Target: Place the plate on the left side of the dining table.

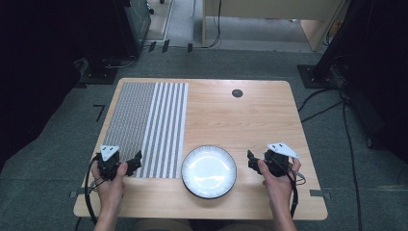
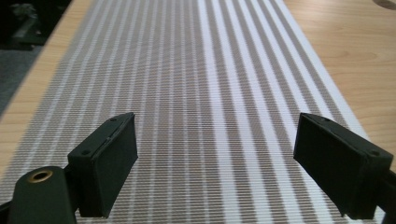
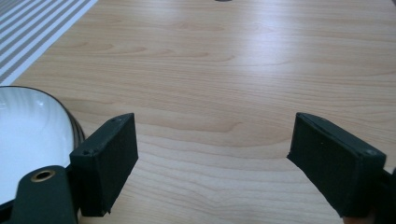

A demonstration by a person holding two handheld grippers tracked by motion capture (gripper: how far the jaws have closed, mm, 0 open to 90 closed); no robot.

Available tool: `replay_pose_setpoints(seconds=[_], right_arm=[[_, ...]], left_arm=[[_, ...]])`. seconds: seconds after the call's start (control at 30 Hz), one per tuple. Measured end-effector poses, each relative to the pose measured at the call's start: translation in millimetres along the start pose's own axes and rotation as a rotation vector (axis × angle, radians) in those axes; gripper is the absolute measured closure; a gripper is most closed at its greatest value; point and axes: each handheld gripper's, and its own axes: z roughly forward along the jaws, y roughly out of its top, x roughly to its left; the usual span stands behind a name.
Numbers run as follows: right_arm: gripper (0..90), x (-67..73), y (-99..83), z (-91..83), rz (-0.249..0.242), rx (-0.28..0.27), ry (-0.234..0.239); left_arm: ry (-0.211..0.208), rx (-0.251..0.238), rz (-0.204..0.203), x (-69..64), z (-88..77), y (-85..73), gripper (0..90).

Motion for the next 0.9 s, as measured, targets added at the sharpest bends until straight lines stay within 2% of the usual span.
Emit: replay_pose_setpoints(seconds=[0.13,0.37,0.6,0.67,0.73,0.9], right_arm=[[14.7,8.7,0.1,-1.4,0.001,-0.007,0.02],[14.9,22.3,-3.5,-3.1,0.012,-0.001,0.073],[16.3,39.4,-8.2,-1.8,0.006,0.017,0.098],[18.2,43.5,-9.2,-1.6,0.012,0.023,0.1],[23.0,48.0,-10.4,-2.6,0.01,0.006,0.097],[31.7,56.4,-14.9,-3.5,0.002,-0.008,0.117]], left_arm=[[-0.036,0.004,0.034,-16.0,3.5,0.6,13.4],[-0.116,-0.006,0.06,-43.3,2.6,1.8,13.4],[-0.178,0.01,0.091,-66.8,2.9,-2.7,13.4],[-0.187,0.019,0.103,-72.3,2.7,-4.6,13.4],[-0.206,0.024,0.111,-77.1,1.8,-5.9,13.4],[-0.256,0.022,0.106,-88.9,-0.1,-7.7,13.4]])
